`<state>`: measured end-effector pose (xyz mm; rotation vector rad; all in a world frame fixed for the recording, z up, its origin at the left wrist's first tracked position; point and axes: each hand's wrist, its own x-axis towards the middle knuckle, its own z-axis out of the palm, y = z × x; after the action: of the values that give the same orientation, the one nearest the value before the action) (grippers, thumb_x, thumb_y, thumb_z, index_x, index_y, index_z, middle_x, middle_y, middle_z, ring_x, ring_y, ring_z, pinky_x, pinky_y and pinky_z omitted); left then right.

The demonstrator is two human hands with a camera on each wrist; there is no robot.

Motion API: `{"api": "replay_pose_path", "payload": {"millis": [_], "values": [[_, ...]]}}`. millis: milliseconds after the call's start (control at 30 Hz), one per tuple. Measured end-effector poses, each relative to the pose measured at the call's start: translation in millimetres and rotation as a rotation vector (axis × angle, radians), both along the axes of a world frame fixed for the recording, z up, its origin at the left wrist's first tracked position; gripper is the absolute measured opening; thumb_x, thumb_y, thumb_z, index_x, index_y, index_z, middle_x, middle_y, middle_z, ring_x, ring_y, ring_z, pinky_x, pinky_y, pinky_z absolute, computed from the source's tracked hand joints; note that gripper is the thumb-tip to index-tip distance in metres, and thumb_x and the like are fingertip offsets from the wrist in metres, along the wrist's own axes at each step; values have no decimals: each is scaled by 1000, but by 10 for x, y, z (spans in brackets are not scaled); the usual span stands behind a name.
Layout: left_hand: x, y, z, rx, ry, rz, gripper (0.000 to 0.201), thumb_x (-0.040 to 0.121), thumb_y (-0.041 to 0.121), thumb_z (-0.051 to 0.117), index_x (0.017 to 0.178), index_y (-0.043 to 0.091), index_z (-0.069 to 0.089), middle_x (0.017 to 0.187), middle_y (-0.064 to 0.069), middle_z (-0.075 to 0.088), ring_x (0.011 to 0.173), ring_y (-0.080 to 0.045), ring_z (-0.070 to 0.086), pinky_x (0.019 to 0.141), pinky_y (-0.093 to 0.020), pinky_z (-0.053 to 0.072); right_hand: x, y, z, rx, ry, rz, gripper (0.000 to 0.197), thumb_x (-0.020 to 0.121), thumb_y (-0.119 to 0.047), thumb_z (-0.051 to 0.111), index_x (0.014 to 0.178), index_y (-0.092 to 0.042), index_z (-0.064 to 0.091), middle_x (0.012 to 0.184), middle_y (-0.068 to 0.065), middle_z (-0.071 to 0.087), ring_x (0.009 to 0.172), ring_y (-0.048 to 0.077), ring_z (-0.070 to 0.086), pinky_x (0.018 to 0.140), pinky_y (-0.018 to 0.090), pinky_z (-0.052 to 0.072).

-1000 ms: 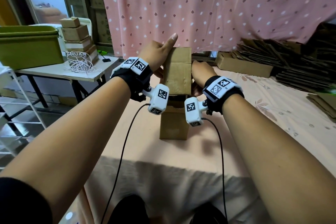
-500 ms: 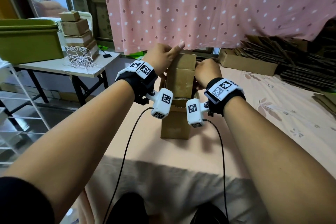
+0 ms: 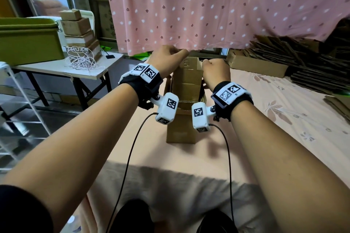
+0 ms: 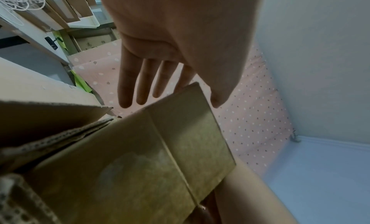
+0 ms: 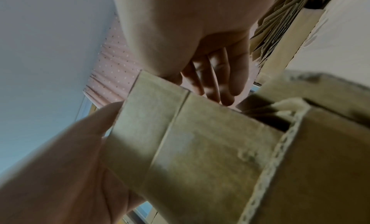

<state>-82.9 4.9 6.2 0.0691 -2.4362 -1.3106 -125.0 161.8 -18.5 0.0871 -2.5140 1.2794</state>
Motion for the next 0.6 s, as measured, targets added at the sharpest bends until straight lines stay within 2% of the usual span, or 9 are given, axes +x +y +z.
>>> {"api": "replay_pose_path", "payload": {"millis": [100, 167, 267, 333, 433, 467, 500, 567, 600], "values": [[-11, 2, 31, -37, 16, 10, 50, 85, 67, 54, 103, 25, 74, 93, 7, 73, 91, -13, 68, 86, -38, 58, 37, -29, 63, -18, 26, -9, 38, 87, -29, 39, 53, -13, 45, 60, 9, 52, 77, 41, 64, 73, 57, 59], [-2, 11, 68, -62, 40, 14, 54, 89, 65, 52, 114, 22, 73, 108, 4, 73, 104, -15, 66, 91, -33, 51, 18, -32, 106, -34, 44, 2, 39, 90, -27, 39, 54, -13, 43, 59, 8, 48, 74, 39, 60, 71, 51, 57], [-12, 26, 122, -99, 70, 9, 63, 92, 63, 48, 132, 17, 65, 132, -1, 67, 121, -18, 60, 92, -29, 42, -26, -14, 163, 2, 70, 6, 41, 96, -22, 40, 55, -14, 40, 59, 5, 43, 70, 32, 47, 59, 36, 32], [-6, 36, 164, -136, 86, 6, 66, 94, 63, 44, 138, 16, 61, 139, -2, 63, 127, -18, 57, 97, -29, 41, -29, -23, 204, 26, 86, 24, 39, 95, -21, 40, 57, -13, 41, 63, 8, 47, 72, 31, 44, 60, 36, 29], [-20, 57, 214, -219, 111, -11, 57, 100, 59, 33, 123, 19, 65, 125, -2, 67, 115, -21, 59, 96, -32, 42, -32, -76, 241, 139, 121, 89, 36, 95, -22, 37, 63, -11, 48, 76, 13, 56, 76, 32, 49, 66, 36, 35], [-12, 78, 230, -259, 110, -17, 49, 103, 55, 29, 113, 21, 63, 115, -4, 65, 108, -22, 57, 92, -32, 41, -44, -104, 256, 184, 120, 119, 35, 96, -23, 36, 70, -12, 55, 82, 13, 59, 79, 31, 51, 69, 36, 38], [-4, 111, 247, -296, 106, -30, 46, 105, 50, 26, 113, 22, 62, 113, -8, 62, 108, -25, 56, 92, -34, 40, -62, -140, 277, 232, 117, 149, 34, 97, -24, 35, 81, -11, 62, 89, 12, 62, 84, 30, 54, 73, 36, 40], [5, 177, 271, -393, 74, -46, 56, 106, 47, 19, 132, 20, 60, 136, -17, 58, 131, -33, 50, 110, -45, 36, -87, -215, 333, 372, 103, 201, 33, 97, -24, 38, 106, -8, 66, 105, 13, 65, 98, 30, 60, 82, 36, 44], [10, 212, 284, -449, 56, -37, 59, 106, 47, 16, 141, 20, 55, 148, -17, 49, 142, -34, 40, 118, -52, 26, -102, -252, 358, 451, 95, 227, 33, 97, -23, 42, 114, -8, 65, 113, 16, 66, 106, 32, 61, 88, 37, 45]]}}
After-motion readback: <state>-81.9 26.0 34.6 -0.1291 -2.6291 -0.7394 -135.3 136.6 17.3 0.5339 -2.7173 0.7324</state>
